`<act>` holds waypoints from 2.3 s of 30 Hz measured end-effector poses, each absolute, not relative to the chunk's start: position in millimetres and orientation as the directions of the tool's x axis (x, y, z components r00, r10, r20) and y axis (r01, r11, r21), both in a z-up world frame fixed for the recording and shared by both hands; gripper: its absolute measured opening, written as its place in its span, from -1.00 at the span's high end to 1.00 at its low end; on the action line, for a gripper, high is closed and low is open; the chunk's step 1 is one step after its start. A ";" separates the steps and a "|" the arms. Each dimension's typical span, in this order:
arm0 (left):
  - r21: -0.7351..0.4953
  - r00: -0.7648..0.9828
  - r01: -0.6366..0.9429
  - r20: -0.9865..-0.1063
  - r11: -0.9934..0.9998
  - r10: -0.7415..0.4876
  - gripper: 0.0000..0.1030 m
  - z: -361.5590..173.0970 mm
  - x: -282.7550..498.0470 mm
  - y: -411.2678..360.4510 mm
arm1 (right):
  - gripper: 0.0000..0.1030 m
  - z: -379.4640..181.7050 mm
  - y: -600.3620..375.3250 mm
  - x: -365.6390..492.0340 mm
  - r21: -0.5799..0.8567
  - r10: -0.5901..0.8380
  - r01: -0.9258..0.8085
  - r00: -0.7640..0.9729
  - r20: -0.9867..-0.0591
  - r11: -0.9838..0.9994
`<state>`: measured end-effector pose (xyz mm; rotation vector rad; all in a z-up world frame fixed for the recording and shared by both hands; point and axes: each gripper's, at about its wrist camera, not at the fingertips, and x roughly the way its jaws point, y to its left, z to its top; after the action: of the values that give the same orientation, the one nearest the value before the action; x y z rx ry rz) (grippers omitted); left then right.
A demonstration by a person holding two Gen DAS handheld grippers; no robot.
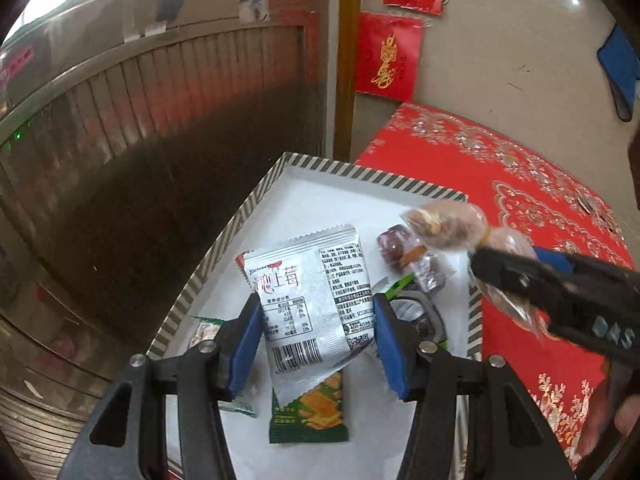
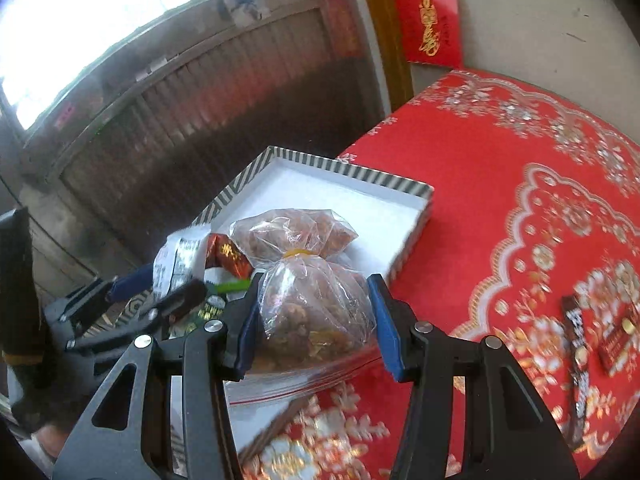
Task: Organize snacks
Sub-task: 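Carry the white packet and nut bag over the white tray with both grippers, then open both grippers to drop the packet and nut bag into the tray, then move both tools back over the remaining snacks on the tablecloth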
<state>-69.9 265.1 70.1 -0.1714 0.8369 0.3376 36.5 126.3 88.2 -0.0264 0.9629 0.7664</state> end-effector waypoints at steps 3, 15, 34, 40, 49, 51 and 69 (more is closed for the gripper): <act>-0.014 0.614 -0.369 -0.755 0.929 0.233 -0.09 65.9 -70.5 271.3 | 0.04 81.9 141.3 45.0 0.291 0.561 -0.600 0.329 -0.760 0.745; -0.012 0.583 -0.392 -0.777 0.920 0.238 -0.10 50.9 -66.1 279.3 | 0.01 67.9 182.2 47.0 0.207 0.510 -0.625 0.354 -0.784 0.753; -0.034 0.562 -0.469 -0.782 0.882 0.269 -0.77 50.0 -78.4 294.1 | -0.17 84.4 144.4 31.3 0.426 0.637 -0.547 0.280 -0.718 0.721; -0.010 0.593 -0.444 -0.753 0.896 0.285 -0.79 63.5 -82.5 278.0 | -0.17 83.9 125.8 24.1 0.409 0.619 -0.535 0.301 -0.725 0.739; -0.010 0.625 -0.362 -0.745 0.932 0.235 -0.84 72.5 -73.3 239.0 | -0.17 90.9 75.5 14.0 0.356 0.565 -0.497 0.373 -0.736 0.791; -0.011 0.629 -0.340 -0.746 0.940 0.219 -0.84 73.8 -70.3 228.6 | -0.18 90.3 57.8 14.3 0.352 0.549 -0.470 0.392 -0.739 0.809; -0.018 0.606 -0.173 -0.790 0.985 0.092 -0.85 69.8 -33.7 135.3 | -0.18 73.0 -100.3 8.5 0.339 0.398 -0.208 0.498 -0.770 0.917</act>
<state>-33.7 135.3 69.8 -0.0963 0.9077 0.1538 8.5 -100.3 73.0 0.2119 0.9842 0.3701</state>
